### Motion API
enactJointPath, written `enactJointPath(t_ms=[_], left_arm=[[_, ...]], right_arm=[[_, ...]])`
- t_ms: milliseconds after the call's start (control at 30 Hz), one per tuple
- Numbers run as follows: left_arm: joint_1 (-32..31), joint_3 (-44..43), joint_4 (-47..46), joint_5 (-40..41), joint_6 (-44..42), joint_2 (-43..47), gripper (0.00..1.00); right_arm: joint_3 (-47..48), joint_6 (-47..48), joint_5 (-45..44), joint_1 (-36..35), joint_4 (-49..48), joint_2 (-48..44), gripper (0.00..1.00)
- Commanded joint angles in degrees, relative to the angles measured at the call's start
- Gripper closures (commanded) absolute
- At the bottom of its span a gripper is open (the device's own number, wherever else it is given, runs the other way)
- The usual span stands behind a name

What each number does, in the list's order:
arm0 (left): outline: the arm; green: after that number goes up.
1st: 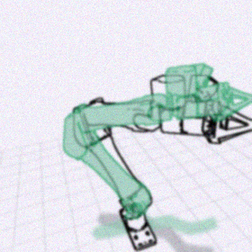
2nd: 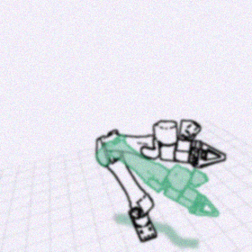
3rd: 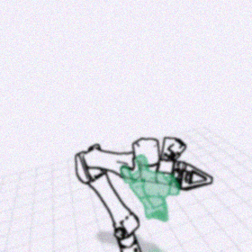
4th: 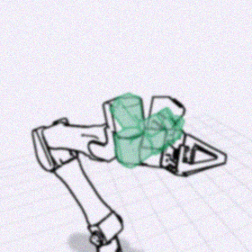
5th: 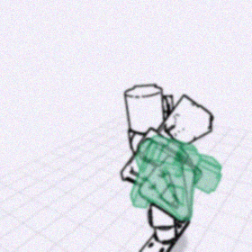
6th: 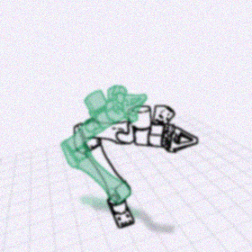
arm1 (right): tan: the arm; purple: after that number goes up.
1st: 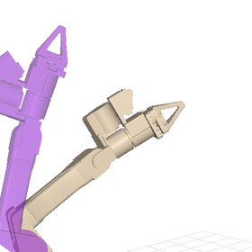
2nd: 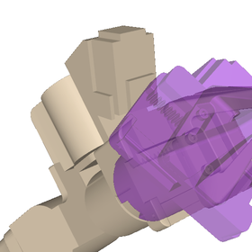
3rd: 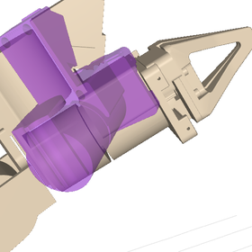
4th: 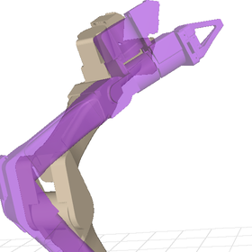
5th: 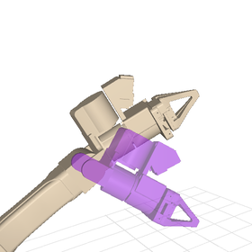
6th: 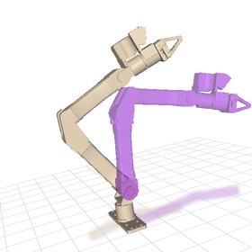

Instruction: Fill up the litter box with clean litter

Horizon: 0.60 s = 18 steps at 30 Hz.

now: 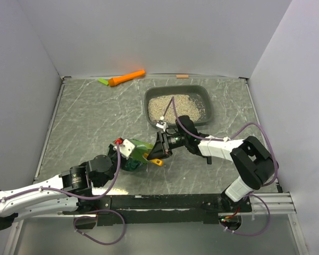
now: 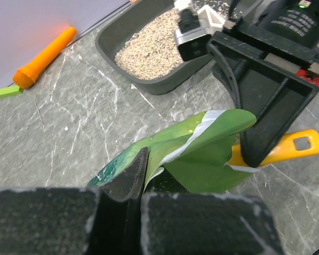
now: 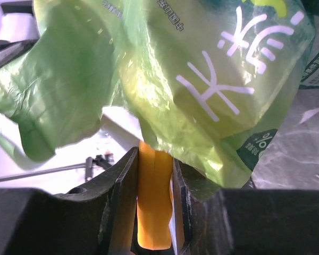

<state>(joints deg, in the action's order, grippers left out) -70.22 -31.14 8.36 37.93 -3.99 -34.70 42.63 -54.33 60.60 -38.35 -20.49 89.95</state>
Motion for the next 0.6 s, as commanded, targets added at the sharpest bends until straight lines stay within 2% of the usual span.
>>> enactJointPath(t_ms=[0,167,567], left_arm=[[-0.27,-0.07,-4.58,0.48,-0.58,0.51,0.99],[-0.27,0.11,-4.76,0.48,-0.76,0.51,0.99],[-0.36,0.20,-4.93,1.18,-1.02,0.33,0.99]], right_arm=[[-4.03,-8.33,7.08,0.12,-20.26,-4.61,1.00],[-6.94,-9.31,7.60,0.47,-21.44,-8.91,1.00],[-11.52,-1.75,5.58,2.48,-6.42,-22.27,1.00]])
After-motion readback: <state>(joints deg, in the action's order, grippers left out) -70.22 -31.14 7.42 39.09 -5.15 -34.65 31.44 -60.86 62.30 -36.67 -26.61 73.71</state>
